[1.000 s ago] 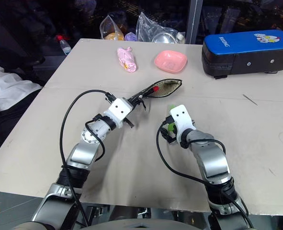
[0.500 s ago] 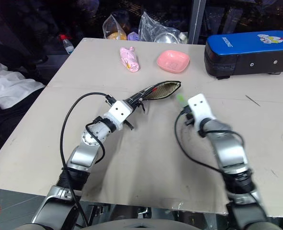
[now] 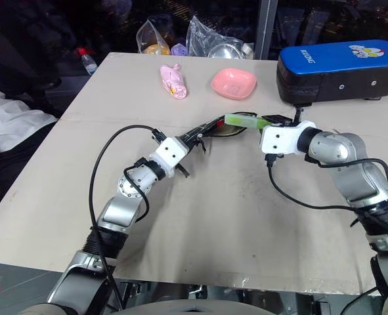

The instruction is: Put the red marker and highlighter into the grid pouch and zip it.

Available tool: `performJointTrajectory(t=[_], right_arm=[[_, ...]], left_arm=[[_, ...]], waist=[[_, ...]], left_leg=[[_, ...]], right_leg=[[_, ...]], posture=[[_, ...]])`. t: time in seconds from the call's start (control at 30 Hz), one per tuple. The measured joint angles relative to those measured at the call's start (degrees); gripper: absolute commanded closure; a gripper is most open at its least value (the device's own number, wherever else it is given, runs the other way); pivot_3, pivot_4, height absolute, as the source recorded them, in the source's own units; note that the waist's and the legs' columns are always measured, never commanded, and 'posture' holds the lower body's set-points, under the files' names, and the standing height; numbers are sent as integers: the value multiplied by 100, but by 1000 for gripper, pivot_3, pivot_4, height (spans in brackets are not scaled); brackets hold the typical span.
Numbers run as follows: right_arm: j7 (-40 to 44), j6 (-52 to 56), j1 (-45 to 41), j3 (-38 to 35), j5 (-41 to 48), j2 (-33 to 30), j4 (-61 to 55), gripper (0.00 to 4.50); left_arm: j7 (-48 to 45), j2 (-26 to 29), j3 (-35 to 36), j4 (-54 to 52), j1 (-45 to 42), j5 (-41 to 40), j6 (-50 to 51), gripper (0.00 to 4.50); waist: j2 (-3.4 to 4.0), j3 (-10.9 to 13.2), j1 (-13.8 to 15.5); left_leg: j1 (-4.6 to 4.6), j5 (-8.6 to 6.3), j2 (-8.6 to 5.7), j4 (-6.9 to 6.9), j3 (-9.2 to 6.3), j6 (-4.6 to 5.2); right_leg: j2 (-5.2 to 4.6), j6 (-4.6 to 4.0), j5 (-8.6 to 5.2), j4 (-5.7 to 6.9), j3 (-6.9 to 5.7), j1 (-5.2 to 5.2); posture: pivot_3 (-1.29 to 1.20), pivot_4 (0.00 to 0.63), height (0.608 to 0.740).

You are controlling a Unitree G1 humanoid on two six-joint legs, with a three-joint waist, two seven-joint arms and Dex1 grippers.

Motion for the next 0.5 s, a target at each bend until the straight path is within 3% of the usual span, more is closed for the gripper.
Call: performJointTrajectory(t=[0.5], right_arm=[[21,-1326,-774,519,-865,738,1333,3733]], left_arm=[[-270,-16,-246,1,-134,26,-245,4500]], waist=[[2,1,4]], left_leg=[[0,1,2,-1,4,-1]], right_leg=[[2,0,0,4,-2,-2]], posture=[[0,150,725]])
